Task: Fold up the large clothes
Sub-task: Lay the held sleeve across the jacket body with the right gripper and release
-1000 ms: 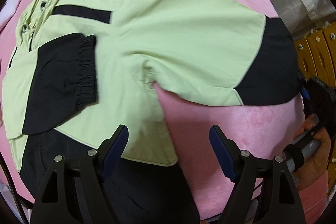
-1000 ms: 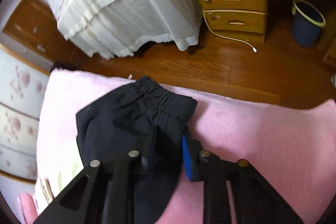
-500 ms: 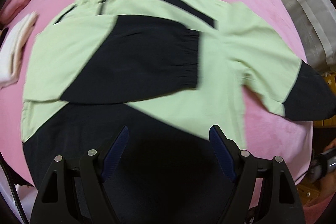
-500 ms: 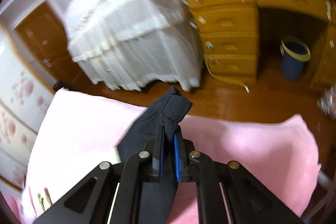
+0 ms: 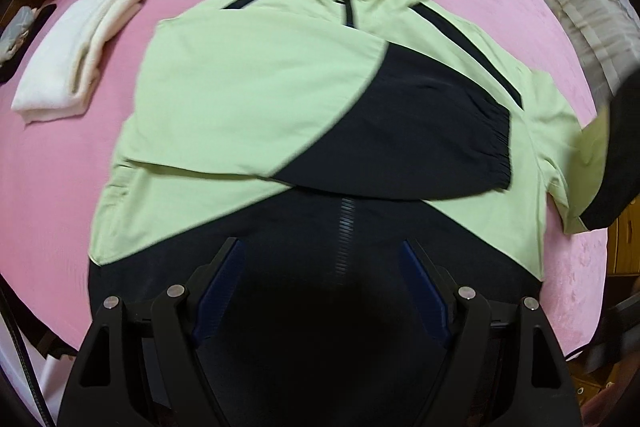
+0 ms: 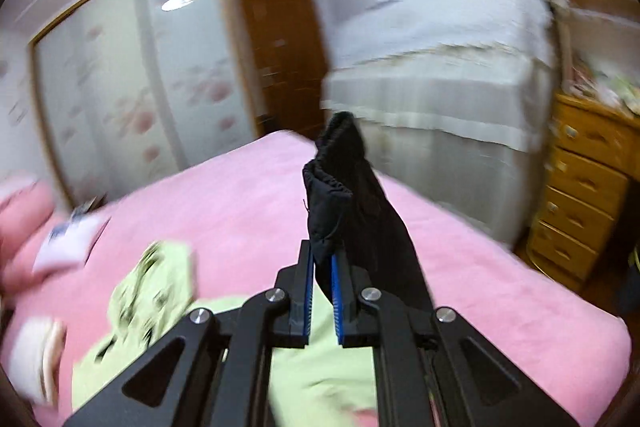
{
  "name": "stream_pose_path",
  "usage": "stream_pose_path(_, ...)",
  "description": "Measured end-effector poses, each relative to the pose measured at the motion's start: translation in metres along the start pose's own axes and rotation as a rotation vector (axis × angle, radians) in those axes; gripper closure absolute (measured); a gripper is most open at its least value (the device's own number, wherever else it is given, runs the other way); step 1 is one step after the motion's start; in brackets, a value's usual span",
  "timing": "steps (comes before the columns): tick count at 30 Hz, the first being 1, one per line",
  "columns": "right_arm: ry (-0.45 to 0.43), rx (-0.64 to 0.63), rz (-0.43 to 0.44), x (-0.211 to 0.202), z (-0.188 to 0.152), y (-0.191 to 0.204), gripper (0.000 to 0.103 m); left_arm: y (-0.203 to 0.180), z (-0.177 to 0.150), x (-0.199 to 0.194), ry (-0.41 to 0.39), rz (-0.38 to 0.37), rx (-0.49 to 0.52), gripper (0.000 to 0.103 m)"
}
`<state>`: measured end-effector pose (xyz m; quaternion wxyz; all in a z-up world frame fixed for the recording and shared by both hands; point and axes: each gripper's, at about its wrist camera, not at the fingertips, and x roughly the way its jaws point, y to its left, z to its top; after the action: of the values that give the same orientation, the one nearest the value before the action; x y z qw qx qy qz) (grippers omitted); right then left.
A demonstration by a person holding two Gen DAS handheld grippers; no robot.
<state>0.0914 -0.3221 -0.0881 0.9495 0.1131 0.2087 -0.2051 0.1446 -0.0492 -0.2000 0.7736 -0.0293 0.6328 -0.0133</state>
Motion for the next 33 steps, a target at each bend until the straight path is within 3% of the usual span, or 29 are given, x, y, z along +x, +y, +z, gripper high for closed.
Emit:
stream_pose_path(6, 0.176, -0.149, 0.100, 0.031, -0.084, 0.079, 0.095, 0.047, 0.007, 0.012, 0.018, 0.002, -0.036, 0.025)
stream_pose_path(10, 0.450, -0.315, 0.078, 0.069, -0.145, 0.111, 0.092, 0.070, 0.012, 0.023, 0.071, -0.021, -0.036, 0.025)
stream_pose_path(12, 0.561, -0.344, 0.105, 0.077, -0.161, 0.119, 0.078, 0.076, 0.015, 0.027, 0.083, -0.027, -0.043, 0.025)
stream_pose_path(14, 0.578, -0.336, 0.145, 0.068, -0.167, 0.119, 0.049, 0.078, 0.018, 0.031, 0.092, -0.031, -0.044, 0.025)
stream_pose_path(16, 0.582, -0.354, 0.169, 0.060, -0.166, 0.113, 0.029, 0.074, 0.022, 0.033, 0.095, -0.051, -0.034, 0.025)
stream_pose_path(20, 0.573, -0.378, 0.139, 0.045, -0.166, 0.100, 0.028, 0.054, 0.029, 0.034, 0.068, -0.110, -0.013, 0.025)
stream_pose_path(24, 0.612, -0.307, 0.119, 0.043, -0.167, 0.064, 0.028, 0.018, 0.039, 0.049, 0.078, -0.214, -0.008, 0.025)
stream_pose_path(25, 0.619, -0.283, 0.120, 0.041, -0.168, 0.054, 0.028, 0.007, 0.042, 0.056, 0.096, -0.253, -0.022, 0.025)
stream_pose_path(30, 0.657, -0.181, 0.125, 0.046, -0.164, 0.008, 0.028, -0.038, 0.049, 0.081, 0.146, -0.306, -0.114, 0.025)
stream_pose_path(33, 0.667, -0.176, 0.137, 0.048, -0.160, -0.011, 0.028, -0.060, 0.055, 0.098, 0.148, -0.343, -0.196, 0.032)
